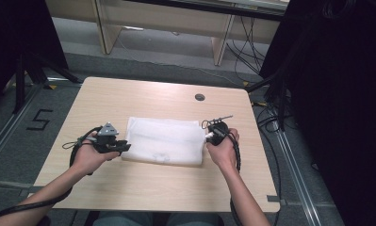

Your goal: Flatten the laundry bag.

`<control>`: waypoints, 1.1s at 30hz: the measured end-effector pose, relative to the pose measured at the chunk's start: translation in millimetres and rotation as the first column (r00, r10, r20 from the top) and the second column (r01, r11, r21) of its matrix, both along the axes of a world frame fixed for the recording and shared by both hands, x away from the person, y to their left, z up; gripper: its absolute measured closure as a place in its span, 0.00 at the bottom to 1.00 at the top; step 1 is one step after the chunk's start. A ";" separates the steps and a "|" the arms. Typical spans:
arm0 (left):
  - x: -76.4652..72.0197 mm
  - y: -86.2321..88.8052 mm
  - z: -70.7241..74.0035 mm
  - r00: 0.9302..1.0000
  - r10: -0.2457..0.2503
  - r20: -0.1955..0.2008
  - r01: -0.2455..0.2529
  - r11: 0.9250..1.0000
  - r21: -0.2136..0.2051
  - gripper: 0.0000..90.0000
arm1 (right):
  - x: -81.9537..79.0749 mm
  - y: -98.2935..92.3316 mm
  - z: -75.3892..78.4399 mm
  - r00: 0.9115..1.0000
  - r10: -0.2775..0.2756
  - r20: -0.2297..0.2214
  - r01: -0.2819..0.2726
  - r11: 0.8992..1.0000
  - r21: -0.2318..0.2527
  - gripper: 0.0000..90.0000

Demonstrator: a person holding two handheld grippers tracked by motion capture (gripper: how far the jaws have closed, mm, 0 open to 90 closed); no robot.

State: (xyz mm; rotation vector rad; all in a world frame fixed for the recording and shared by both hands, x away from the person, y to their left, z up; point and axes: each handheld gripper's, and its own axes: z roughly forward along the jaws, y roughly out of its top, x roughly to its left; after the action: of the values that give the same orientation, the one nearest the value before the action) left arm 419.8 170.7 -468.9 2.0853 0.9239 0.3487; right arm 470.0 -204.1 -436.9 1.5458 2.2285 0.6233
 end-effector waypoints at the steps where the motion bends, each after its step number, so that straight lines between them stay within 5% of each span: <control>1: -0.2 -4.2 0.6 1.000 -0.016 0.002 0.015 1.000 0.013 0.81 | 2.6 1.6 1.4 1.000 0.005 0.014 -0.005 1.000 0.009 0.85; 9: 5.3 -33.8 -12.0 0.994 -0.092 -0.064 0.095 0.994 0.052 0.80 | 24.6 18.4 -3.2 0.999 0.025 0.030 -0.026 1.000 0.009 0.69; 22: 8.7 -50.9 -21.9 0.985 -0.153 -0.078 0.159 0.985 0.074 0.76 | 49.1 17.6 -25.9 1.000 -0.003 0.004 0.003 1.000 0.013 0.55; 26: 8.8 -55.2 -23.2 0.984 -0.163 -0.079 0.169 0.982 0.089 0.77 | 50.7 21.3 -29.7 1.000 0.012 -0.010 -0.012 1.000 0.014 0.62; 27: 8.6 -56.5 -24.5 0.985 -0.152 -0.085 0.159 0.983 0.087 0.77 | 50.6 23.4 -30.4 1.000 0.018 -0.015 -0.017 1.000 0.012 0.72; 33: 9.6 -60.5 -30.4 0.982 -0.169 -0.090 0.179 0.977 0.115 0.77 | 48.5 27.4 -29.2 0.998 0.054 -0.025 -0.054 0.999 -0.005 0.92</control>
State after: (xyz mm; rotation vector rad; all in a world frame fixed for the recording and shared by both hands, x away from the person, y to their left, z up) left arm 429.4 110.2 -499.3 2.2886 0.7752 0.2366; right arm 518.5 -176.7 -466.1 1.5029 2.2949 0.6160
